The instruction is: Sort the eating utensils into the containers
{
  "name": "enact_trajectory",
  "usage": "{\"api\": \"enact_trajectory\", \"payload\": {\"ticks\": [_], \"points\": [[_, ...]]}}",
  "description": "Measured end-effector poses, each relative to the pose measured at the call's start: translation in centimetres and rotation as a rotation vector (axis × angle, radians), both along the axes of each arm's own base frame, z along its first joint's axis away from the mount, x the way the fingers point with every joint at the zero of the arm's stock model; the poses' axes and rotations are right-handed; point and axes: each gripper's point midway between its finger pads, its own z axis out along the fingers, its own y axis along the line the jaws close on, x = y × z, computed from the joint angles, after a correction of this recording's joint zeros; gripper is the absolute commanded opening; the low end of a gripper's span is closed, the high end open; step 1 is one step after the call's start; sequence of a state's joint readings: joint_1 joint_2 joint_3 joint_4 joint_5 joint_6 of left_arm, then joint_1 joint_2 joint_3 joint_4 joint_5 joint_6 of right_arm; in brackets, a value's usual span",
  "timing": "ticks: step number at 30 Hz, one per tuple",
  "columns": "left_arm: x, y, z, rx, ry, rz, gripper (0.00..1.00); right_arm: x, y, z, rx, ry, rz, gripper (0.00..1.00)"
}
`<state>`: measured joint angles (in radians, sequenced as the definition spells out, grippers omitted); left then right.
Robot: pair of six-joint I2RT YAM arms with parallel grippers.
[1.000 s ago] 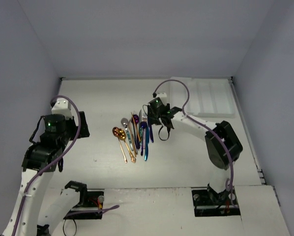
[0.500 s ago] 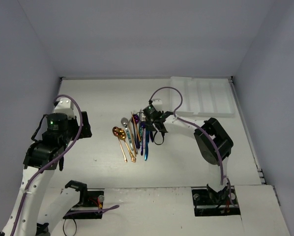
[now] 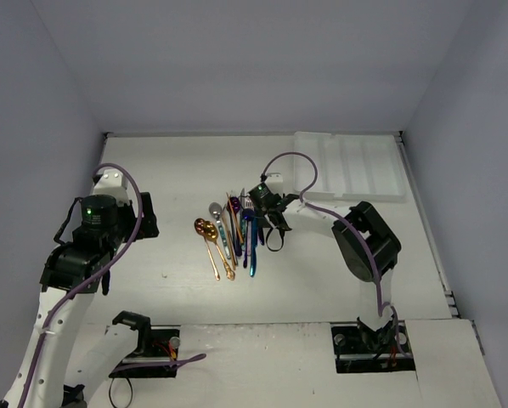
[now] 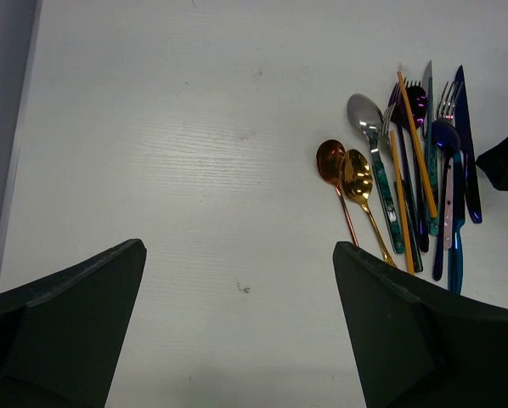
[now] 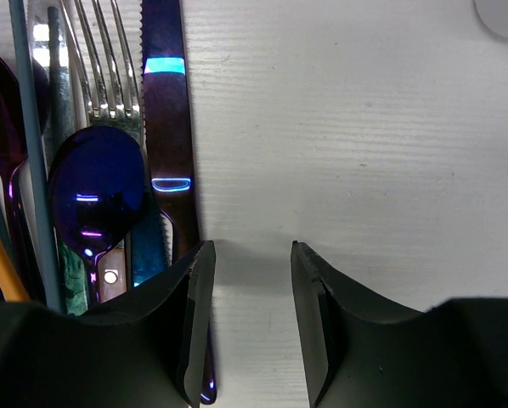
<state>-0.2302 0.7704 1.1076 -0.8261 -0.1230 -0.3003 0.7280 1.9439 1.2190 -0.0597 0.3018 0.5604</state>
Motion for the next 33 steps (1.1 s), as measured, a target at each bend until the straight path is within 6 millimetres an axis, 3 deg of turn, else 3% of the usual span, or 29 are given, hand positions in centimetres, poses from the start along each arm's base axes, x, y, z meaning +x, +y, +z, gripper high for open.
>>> {"api": "enact_trajectory", "payload": {"ticks": [11, 22, 33], "points": [[0.0, -0.1, 0.0, 0.001, 0.0, -0.006, 0.91, 0.0, -0.1, 0.1, -0.009, 0.001, 0.001, 0.41], [0.0, -0.3, 0.0, 0.0, 0.001, -0.011, 0.91, 1.1, 0.9, 1.6, 0.018, -0.031, 0.008, 0.41], [0.0, -0.4, -0.1, 0.002, 0.006, -0.018, 0.91, 0.9, 1.7, 1.7, 0.043, -0.02, 0.029, 0.41]]}}
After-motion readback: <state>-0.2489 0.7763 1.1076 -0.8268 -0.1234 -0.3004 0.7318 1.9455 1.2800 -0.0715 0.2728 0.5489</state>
